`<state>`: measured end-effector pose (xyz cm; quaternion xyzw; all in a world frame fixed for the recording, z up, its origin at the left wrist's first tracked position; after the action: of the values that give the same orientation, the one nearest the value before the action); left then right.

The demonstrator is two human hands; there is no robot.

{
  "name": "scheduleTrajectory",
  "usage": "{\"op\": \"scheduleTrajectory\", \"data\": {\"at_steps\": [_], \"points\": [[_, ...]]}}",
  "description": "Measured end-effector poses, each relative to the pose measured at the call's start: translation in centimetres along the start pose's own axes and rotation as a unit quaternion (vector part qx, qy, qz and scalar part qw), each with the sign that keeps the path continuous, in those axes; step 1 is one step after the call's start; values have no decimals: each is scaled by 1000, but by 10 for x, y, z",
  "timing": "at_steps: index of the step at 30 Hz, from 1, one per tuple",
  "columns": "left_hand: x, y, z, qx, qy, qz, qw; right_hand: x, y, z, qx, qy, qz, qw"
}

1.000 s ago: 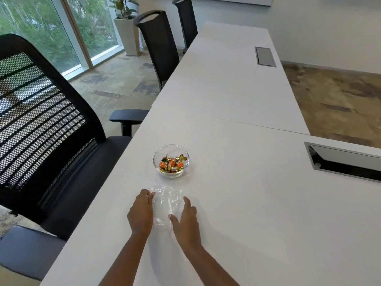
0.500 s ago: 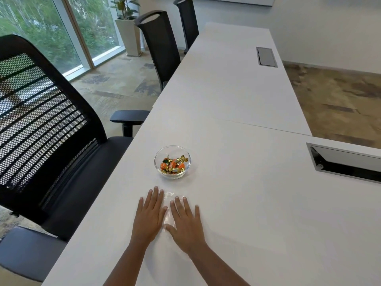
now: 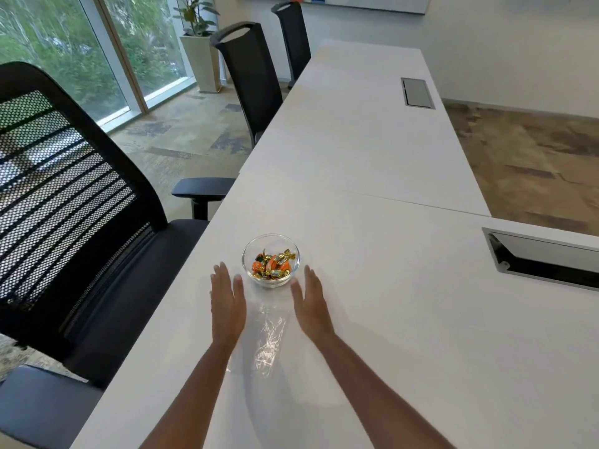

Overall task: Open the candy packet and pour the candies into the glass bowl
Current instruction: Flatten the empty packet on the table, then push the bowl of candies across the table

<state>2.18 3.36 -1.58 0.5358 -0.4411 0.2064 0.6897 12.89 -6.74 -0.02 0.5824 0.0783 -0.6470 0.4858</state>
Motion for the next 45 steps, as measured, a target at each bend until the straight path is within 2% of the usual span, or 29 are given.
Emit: {"op": "scheduleTrajectory", "data": {"at_steps": [2,4,6,9,12,16,21,29,36,45], "points": [[11,-1,-17,-16,86,138,987,-13,6,-13,-13,-52,-79,995],[19,0,-31,-49,162,229,959,-22,8,-23,-35,-93,-127,987],[25,0,-39,-72,213,257,940,-26,7,-30,-55,-120,-180,975],[28,0,-44,-90,240,285,924,-31,1,-34,-79,-143,-267,950],[29,-5,-44,-113,248,334,902,-34,-1,-37,-81,-173,-337,922],[41,-9,-36,-90,220,322,916,-32,-5,-41,-85,-185,-376,904],[44,-14,-36,-90,225,365,899,-29,-2,-45,-63,-182,-435,879],[79,-30,-29,-103,190,384,898,-32,43,-37,-19,-160,-419,894],[139,-57,-8,-148,145,385,899,-31,112,-26,39,-153,-414,897],[198,-101,35,-209,126,384,890,-9,195,2,106,-154,-398,898]]}}
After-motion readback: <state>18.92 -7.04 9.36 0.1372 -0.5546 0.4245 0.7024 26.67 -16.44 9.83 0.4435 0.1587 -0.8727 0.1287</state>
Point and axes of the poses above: each hand's wrist, its own z-axis away from the middle knuckle, its own y-axis out of the back of the hand, x = y × z, the point moved 1 cm from there along -z, towards the middle knuckle, and after that the axes turned 3 degrees about -y, right-handed, at the moved point
